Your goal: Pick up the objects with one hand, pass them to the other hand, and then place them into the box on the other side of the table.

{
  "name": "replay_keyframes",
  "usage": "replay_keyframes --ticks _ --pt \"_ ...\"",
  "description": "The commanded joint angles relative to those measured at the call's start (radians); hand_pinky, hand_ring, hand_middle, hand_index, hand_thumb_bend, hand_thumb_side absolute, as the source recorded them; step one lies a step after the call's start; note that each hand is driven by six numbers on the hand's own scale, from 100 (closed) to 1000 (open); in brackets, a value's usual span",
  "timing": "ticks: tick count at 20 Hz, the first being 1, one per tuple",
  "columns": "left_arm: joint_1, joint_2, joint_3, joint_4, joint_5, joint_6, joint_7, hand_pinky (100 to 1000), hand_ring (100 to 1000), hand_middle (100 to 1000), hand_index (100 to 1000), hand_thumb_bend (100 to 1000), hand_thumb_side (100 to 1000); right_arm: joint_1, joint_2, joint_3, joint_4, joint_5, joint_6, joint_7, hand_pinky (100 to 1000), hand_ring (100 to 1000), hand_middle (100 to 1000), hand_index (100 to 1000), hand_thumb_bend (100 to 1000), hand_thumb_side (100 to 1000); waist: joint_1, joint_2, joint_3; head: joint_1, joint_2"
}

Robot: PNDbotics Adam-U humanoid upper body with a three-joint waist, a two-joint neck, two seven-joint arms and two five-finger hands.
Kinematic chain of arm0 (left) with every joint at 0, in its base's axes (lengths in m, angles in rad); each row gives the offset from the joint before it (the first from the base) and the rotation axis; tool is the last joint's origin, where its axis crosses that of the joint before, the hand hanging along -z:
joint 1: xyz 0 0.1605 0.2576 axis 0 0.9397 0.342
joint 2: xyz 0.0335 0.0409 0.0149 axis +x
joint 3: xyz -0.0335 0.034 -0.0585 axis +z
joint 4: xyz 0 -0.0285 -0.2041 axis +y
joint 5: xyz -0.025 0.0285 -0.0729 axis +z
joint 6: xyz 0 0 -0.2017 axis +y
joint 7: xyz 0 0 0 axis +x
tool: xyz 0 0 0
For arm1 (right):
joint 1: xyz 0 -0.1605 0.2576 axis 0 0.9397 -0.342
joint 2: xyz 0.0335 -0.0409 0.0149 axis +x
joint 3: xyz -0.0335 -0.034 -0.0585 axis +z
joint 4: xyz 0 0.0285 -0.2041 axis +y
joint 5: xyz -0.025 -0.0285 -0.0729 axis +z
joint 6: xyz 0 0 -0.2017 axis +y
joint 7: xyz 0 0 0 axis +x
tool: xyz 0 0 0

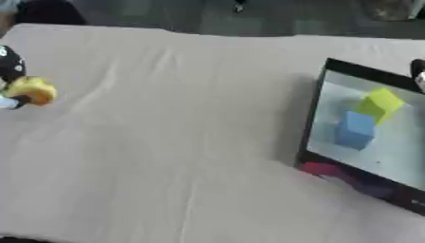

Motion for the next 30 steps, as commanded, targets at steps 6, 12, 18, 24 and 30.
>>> replay_keyframes --ticks 6,12,18,24,30 --pt "-0.01 -0.025 0.008 -0.091 0.032 -0.005 0.14 689 607 497 379 110 100 -0.021 -0.035 -0.01 -0.071 -0.012 -0.011 0.015 962 1000 931 905 295 457 -0.008 -0.024 0.001 -0.023 -0.022" --pt "-0.031 -0.116 -0.012 -0.107 -0.008 0.007 0.219 682 600 491 377 100 100 -0.063 -0.046 0.013 -0.154 -0.011 -0.002 0.06 960 1000 933 912 288 448 -0.012 -0.027 0.0 -0.031 -0.032" --pt "-0.043 -0.197 -0.029 -0.113 -0.063 0.02 0.285 679 596 490 378 100 100 -0.137 -0.056 0.058 -0.204 0.0 -0.009 0.142 957 1000 928 916 302 433 -0.015 -0.031 0.002 -0.031 -0.034" --pt "-0.045 -0.227 -0.038 -0.109 -0.097 0.018 0.314 678 595 489 379 100 100 -0.167 -0.057 0.073 -0.206 0.017 -0.02 0.188 956 1000 926 915 307 433 -0.016 -0.033 0.002 -0.031 -0.033" --pt "-0.043 -0.332 -0.052 -0.124 -0.107 0.014 0.381 667 582 479 381 100 100 -0.275 -0.045 0.175 -0.206 0.032 -0.053 0.256 952 1000 918 913 325 427 -0.023 -0.039 0.009 -0.039 -0.028"
